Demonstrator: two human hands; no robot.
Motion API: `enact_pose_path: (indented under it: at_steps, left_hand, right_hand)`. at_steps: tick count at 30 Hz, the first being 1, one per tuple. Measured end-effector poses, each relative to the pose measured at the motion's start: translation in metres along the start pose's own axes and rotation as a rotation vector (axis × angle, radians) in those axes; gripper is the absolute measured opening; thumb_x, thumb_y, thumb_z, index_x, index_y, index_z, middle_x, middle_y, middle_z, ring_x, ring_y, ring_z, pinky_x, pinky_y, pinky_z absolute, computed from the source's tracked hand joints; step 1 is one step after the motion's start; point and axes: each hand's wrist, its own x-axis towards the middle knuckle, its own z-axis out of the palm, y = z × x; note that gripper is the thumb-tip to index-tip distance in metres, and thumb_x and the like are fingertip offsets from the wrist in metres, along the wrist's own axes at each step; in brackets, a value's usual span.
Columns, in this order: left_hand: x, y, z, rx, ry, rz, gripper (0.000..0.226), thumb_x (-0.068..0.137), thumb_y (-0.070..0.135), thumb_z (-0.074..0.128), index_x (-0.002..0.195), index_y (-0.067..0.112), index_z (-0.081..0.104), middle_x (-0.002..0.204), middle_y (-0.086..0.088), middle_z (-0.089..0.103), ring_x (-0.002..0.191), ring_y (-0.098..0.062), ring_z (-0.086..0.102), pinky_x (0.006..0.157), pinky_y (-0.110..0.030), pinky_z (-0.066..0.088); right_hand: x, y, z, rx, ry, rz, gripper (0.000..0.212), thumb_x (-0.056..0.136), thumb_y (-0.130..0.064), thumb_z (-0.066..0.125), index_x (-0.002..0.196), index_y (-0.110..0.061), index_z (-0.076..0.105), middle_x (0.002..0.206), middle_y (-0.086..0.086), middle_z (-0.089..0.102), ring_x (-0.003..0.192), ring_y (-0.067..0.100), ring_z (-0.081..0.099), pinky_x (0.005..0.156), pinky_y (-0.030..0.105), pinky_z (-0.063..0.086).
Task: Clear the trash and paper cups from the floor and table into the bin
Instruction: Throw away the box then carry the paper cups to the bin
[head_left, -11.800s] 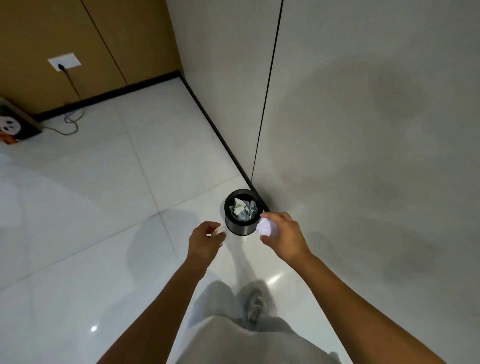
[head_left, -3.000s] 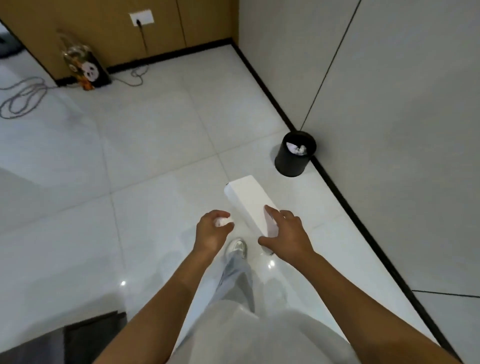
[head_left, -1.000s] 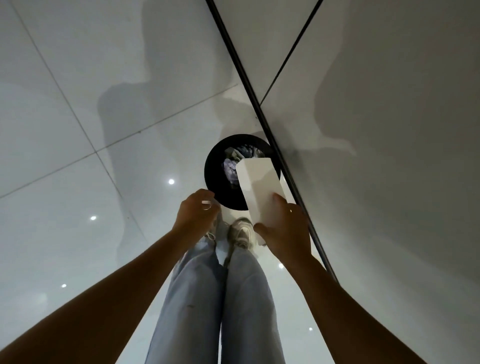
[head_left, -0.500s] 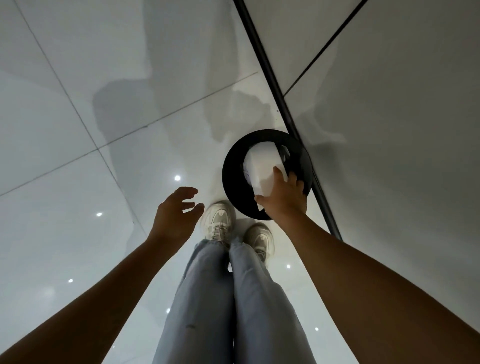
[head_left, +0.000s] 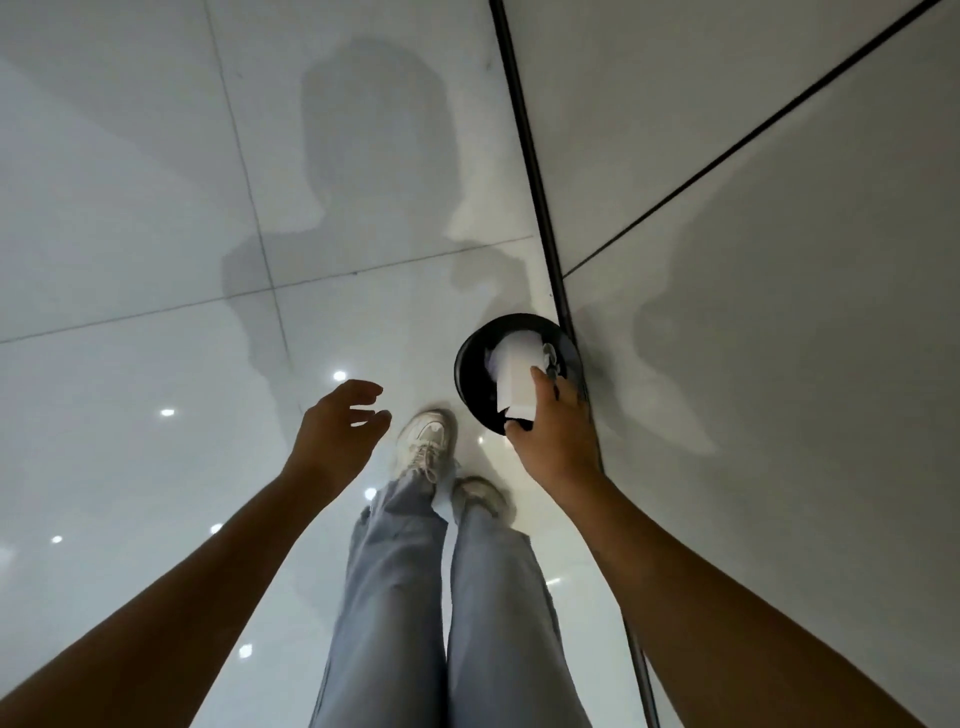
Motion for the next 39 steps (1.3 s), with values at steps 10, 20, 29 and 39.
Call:
enact_pose_path:
  at_steps: [10,20,29,39]
  left_hand:
    - [-0.208,0.003,-0.108,-0.376,0.347,-0.066,0.025,0.088,0.013,0.063,0.113,0.015,0.060,0.106,0.007,0.060,0.084,-0.001,0.058,0.058,-0.003,0.042]
    - [-0.411,-0.108,-0.156,-0.723,0.772,-0.221,0.020,0.089,0.014,0.062,0.108,0.021,0.060,0.105,0.009,0.061,0.090,-0.004,0.060,0.061,-0.006,0.041]
    - [-0.603,-0.276,-0.153,-0.945,1.132,-0.373,0.024,0.089,0.011,0.062,0.113,0.016,0.060,0.109,0.007,0.061,0.095,-0.010,0.060,0.072,-0.013,0.045]
    - [-0.772,-0.441,-0.142,-1.131,1.442,-0.541,0.021,0.088,0.010,0.062,0.106,0.019,0.061,0.105,0.011,0.061,0.094,-0.009,0.061,0.065,-0.012,0.044]
  right_hand:
    - [-0.168,-0.142,-0.057,-0.184,-0.053,-0.552,0.067,0.091,-0.034,0.056,0.148,-0.027,0.022,0.153,0.009,0.024,0.133,0.031,0.032,0.101,0.042,0.040]
    - [-0.373,-0.237,0.008,-0.489,-0.323,-1.077,0.065,0.093,-0.038,0.054,0.148,-0.029,0.022,0.151,0.004,0.028,0.133,0.025,0.035,0.104,0.040,0.041]
    - [-0.572,-0.269,0.163,-0.636,-0.500,-1.411,0.060,0.093,-0.040,0.055,0.145,-0.029,0.030,0.148,-0.001,0.036,0.132,0.019,0.037,0.104,0.033,0.040]
    - [-0.753,-0.266,0.320,-0.720,-0.701,-1.636,0.057,0.092,-0.036,0.058,0.143,-0.029,0.033,0.146,-0.004,0.037,0.131,0.016,0.037,0.102,0.027,0.037]
